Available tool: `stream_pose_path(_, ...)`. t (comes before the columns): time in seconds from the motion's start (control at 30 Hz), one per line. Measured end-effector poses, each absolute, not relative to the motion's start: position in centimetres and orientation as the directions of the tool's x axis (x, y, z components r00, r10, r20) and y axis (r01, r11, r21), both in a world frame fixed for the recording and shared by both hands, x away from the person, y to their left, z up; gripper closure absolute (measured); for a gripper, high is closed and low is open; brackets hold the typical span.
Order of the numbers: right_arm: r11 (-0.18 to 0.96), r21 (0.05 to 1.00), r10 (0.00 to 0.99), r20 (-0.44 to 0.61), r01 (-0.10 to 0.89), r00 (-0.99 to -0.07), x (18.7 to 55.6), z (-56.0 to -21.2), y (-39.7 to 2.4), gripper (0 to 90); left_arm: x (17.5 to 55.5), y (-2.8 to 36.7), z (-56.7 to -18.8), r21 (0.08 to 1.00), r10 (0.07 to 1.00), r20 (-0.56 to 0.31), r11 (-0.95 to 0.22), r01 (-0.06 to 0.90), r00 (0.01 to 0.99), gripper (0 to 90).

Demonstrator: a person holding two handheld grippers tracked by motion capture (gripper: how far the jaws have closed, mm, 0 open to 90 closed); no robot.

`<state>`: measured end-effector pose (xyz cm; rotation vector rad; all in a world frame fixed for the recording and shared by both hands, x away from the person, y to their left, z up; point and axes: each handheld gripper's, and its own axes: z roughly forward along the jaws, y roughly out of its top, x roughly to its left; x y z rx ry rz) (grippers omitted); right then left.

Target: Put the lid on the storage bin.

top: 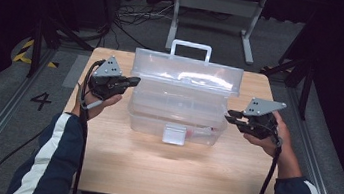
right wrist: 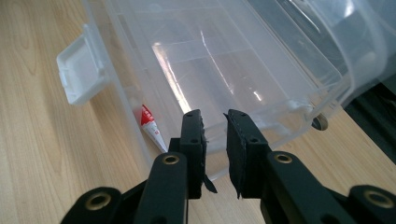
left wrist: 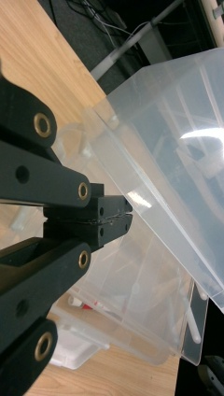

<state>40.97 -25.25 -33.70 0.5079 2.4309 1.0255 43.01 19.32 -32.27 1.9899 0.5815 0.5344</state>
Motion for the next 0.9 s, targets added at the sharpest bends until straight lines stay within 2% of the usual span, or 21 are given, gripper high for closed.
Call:
stream_pose_path(0.3, 0.653, 0.733, 0.508, -0.237, 0.191, -0.828, 40.7, -34.6, -26.1, 74.1, 41.9, 18.9, -33.1, 0.871, 0.566, 0.125, -0.456, 0.183, 0.815, 90.0)
stream_pose_path(0.47, 0.657, 0.725, 0.509, -0.225, 0.206, -0.831, 40.5, -35.0, -26.3, 73.9, 41.1, 19.3, -32.8, 0.889, 0.551, 0.106, -0.425, 0.169, 0.828, 90.0)
stream_pose_path(0.53, 0.659, 0.723, 0.51, -0.228, 0.206, -0.829, 40.5, -35.1, -26.3, 73.8, 40.7, 19.1, -32.8, 0.874, 0.558, 0.133, -0.455, 0.169, 0.819, 90.0)
stream_pose_path(0.57, 0.707, 0.67, 0.5, -0.243, 0.229, -0.831, 40.7, -35.6, -26.1, 73.7, 40.6, 18.9, -32.9, 0.862, 0.542, 0.148, -0.481, 0.161, 0.827, 90.0)
stream_pose_path(0.63, 0.72, 0.657, 0.504, -0.271, 0.225, -0.82, 40.7, -35.9, -26.0, 72.3, 40.4, 18.6, -33.3, 0.852, 0.527, 0.154, -0.5, 0.158, 0.836, 90.0)
stream_pose_path(0.73, 0.736, 0.634, 0.474, -0.233, 0.237, -0.849, 40.7, -36.6, -25.9, 76.0, 39.9, 18.3, -34.3, 0.829, 0.515, 0.168, -0.536, 0.162, 0.841, 90.0)
stream_pose_path(0.9, 0.699, 0.675, 0.482, -0.203, 0.235, -0.852, 40.4, -36.5, -26.2, 76.0, 39.5, 18.5, -35.1, 0.815, 0.517, 0.164, -0.551, 0.181, 0.84, 90.0)
